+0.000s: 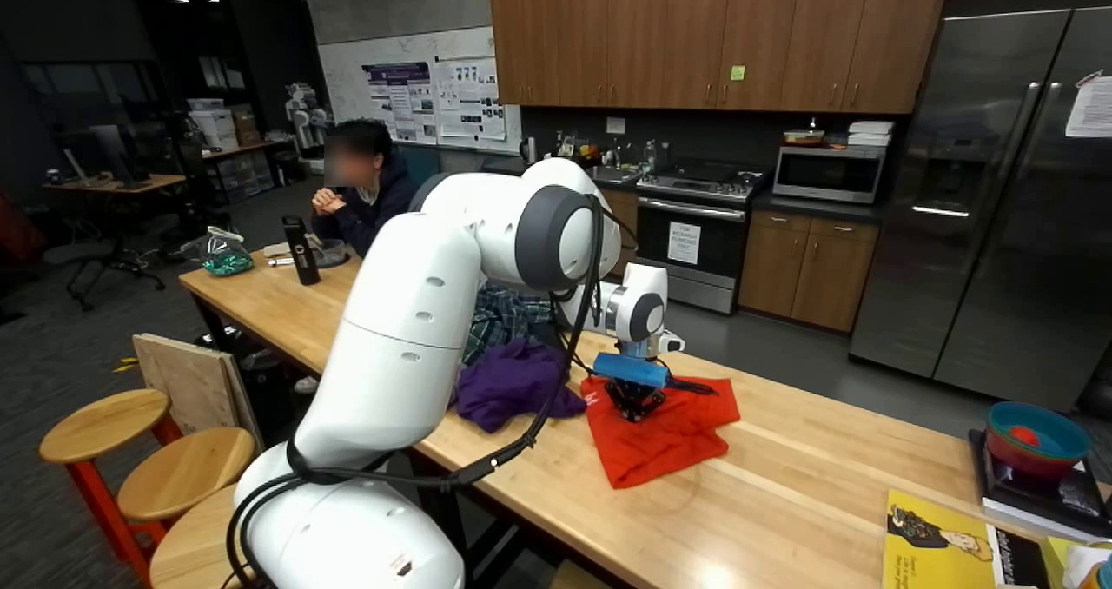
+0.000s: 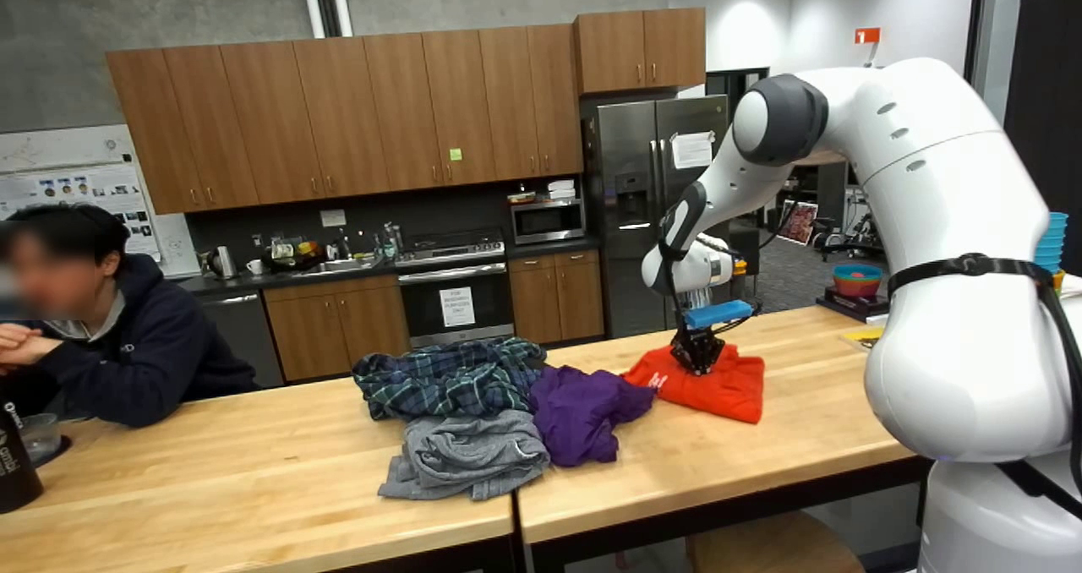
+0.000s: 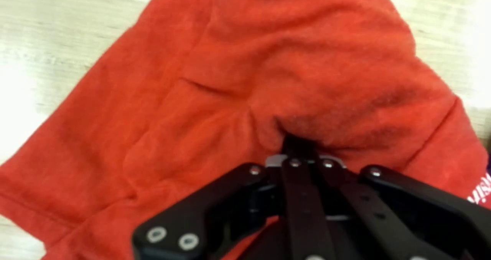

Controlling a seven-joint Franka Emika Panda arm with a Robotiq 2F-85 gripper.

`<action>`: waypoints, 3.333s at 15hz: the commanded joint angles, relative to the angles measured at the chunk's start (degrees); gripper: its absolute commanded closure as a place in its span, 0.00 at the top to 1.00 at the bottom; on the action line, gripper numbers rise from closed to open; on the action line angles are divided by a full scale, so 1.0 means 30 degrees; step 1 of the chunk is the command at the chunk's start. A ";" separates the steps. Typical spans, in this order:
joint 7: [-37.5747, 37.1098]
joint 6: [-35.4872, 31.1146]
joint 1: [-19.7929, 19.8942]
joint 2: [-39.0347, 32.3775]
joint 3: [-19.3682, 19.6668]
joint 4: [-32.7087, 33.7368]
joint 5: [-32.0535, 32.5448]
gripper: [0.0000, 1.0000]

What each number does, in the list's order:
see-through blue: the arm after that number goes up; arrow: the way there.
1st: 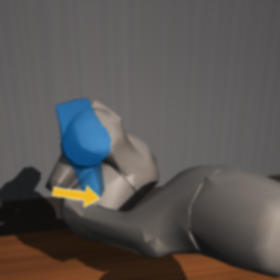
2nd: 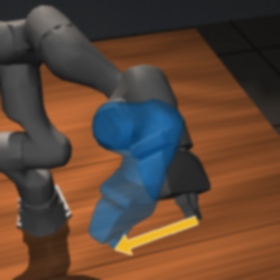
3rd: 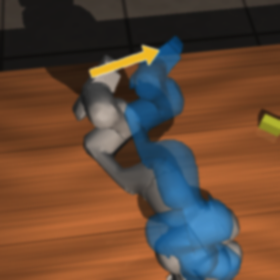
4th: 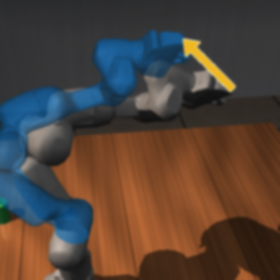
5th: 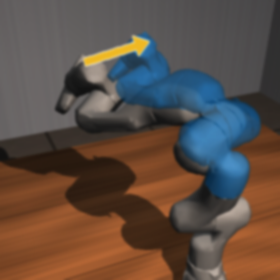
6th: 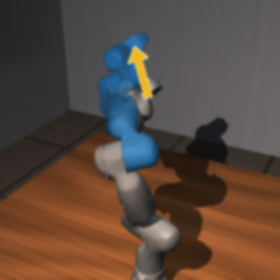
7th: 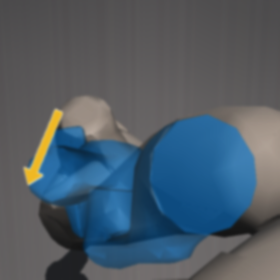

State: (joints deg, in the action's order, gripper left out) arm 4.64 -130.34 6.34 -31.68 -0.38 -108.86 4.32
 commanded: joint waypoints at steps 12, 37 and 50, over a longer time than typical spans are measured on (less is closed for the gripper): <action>-0.4244 -0.9880 -0.2800 0.0528 0.2291 -0.3856 0.1795 0.00; -1.0877 -1.0351 -1.0027 0.5388 0.9809 -1.1113 0.4519 0.26; -0.1756 -0.7020 -0.2550 1.0186 0.3916 -0.9970 -0.0723 0.99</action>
State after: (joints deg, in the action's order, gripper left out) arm -11.48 -155.32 -5.12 -2.43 16.58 -140.09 11.01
